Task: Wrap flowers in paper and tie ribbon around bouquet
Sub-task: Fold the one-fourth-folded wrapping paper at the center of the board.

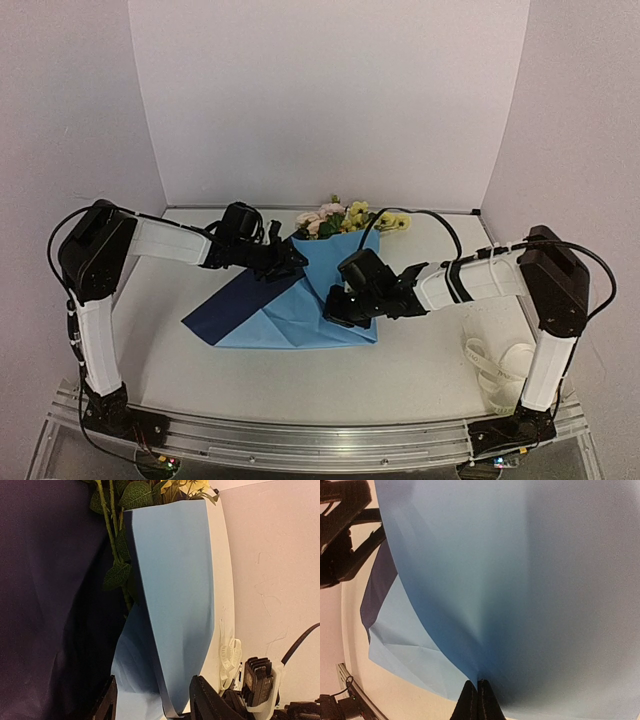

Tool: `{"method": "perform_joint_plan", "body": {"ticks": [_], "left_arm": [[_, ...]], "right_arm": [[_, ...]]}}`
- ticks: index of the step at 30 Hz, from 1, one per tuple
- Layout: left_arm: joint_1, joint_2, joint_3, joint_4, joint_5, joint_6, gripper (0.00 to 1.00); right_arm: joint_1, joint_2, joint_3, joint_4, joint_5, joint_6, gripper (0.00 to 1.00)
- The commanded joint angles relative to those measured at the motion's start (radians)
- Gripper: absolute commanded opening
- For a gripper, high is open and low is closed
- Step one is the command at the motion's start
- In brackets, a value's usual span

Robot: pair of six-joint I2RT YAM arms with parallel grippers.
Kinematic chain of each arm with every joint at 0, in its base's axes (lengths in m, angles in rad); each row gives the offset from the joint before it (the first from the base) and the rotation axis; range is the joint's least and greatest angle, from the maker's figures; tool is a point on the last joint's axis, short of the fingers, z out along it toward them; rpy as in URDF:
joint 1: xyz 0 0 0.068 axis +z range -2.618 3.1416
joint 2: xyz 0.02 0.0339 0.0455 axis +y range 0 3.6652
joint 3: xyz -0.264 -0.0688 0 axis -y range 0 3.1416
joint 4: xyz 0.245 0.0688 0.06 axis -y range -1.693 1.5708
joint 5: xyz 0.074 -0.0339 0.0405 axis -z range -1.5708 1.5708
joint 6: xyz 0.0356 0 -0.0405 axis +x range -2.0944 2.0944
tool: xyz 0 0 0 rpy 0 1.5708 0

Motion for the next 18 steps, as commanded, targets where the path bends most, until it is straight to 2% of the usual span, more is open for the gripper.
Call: {"method": "perform_joint_plan", "body": {"ticks": [1, 15, 18], "left_arm": [[0.000, 0.053, 0.085, 0.055, 0.020, -0.003, 0.45], [0.000, 0.104, 0.134, 0.018, 0.002, 0.054, 0.04], [0.000, 0.098, 0.131, 0.018, -0.003, 0.068, 0.00]], "right_arm": [[0.007, 0.014, 0.034, 0.006, -0.002, -0.002, 0.00], [0.016, 0.013, 0.050, -0.022, 0.002, -0.020, 0.00], [0.016, 0.006, 0.049, -0.029, -0.001, -0.028, 0.06]]}}
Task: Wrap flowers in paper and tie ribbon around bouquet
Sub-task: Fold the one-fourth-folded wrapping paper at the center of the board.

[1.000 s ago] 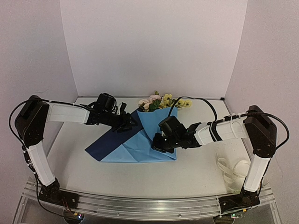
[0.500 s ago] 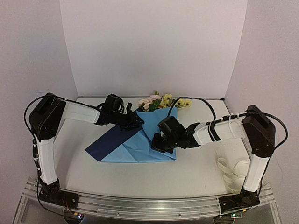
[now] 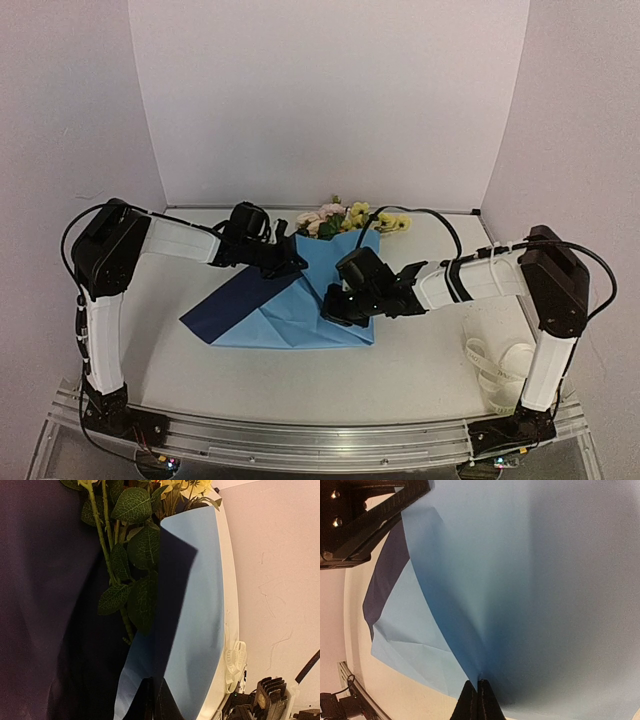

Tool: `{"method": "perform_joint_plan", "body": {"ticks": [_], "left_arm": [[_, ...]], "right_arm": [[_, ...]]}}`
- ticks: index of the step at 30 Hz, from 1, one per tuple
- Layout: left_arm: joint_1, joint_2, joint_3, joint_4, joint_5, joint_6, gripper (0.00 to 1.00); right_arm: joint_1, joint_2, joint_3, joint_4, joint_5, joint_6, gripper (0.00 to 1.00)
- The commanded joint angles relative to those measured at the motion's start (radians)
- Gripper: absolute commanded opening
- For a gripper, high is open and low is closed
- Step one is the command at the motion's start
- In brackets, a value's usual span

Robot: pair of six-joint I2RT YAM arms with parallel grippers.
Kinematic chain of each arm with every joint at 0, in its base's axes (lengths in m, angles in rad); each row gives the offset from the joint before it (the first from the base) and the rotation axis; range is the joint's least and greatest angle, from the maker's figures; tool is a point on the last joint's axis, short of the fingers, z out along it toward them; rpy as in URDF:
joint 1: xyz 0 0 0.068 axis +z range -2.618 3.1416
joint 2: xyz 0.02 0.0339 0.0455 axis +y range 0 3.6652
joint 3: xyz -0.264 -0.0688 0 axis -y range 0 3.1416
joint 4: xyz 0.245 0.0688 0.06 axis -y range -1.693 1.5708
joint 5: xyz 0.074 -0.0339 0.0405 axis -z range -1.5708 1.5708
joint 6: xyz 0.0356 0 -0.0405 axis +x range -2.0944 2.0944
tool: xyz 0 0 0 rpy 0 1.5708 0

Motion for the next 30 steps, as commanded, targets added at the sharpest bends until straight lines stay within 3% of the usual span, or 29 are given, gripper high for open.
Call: {"method": "perform_joint_plan", "body": {"ticks": [1, 5, 10, 30], "left_arm": [[0.000, -0.002, 0.037, 0.013, -0.007, 0.042, 0.00], [0.000, -0.009, 0.029, 0.014, -0.007, 0.058, 0.00], [0.000, -0.002, 0.011, 0.024, -0.002, 0.072, 0.00], [0.000, -0.027, -0.094, 0.049, 0.002, 0.148, 0.00]], "right_arm": [[0.009, 0.000, 0.029, -0.023, 0.000, -0.023, 0.14], [0.008, -0.035, 0.009, -0.033, 0.005, -0.033, 0.35], [0.009, -0.074, -0.008, -0.045, 0.011, -0.035, 0.45], [-0.002, -0.146, -0.186, -0.072, 0.072, 0.011, 0.39]]}}
